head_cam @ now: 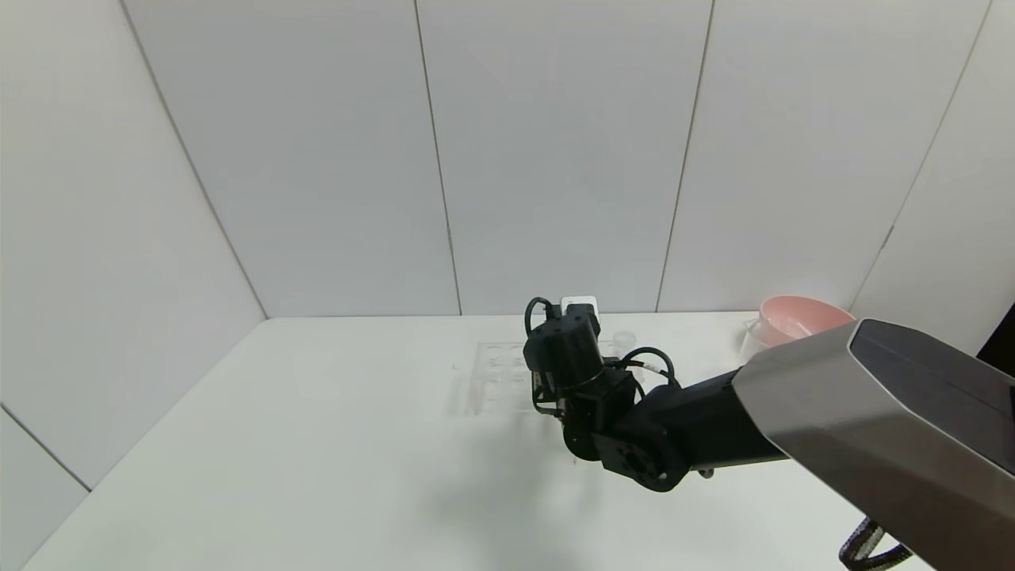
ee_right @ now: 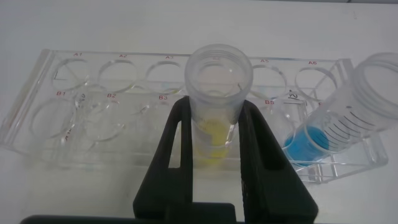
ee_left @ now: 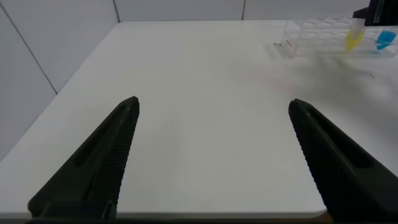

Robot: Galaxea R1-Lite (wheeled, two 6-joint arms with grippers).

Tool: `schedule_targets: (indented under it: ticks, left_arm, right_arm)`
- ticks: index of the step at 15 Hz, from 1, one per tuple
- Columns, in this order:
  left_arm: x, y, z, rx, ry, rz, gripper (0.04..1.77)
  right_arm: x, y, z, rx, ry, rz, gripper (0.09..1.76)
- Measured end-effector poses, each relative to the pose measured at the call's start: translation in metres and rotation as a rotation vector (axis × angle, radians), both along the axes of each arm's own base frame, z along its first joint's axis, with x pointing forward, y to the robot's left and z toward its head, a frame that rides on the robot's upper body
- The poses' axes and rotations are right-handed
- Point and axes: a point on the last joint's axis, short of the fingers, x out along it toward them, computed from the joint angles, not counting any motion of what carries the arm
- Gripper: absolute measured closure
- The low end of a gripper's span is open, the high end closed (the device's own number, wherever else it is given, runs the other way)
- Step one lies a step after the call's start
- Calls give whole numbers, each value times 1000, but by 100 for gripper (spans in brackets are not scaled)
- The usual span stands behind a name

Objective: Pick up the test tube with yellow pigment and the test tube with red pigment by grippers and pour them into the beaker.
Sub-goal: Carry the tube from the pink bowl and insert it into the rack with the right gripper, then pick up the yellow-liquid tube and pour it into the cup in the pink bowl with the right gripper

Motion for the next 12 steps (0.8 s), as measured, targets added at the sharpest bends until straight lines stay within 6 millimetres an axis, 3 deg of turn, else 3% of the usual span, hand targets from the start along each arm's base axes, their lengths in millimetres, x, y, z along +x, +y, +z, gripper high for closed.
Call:
schedule_targets:
  ticks: [7,12]
  left_arm:
    - [0,0,0,0,0,0,9]
    - [0,0,0,0,0,0,9]
  right_arm:
    - [-1,0,3,0,-2,3,135]
    - [-8,-1,31,-27,-23,28,135]
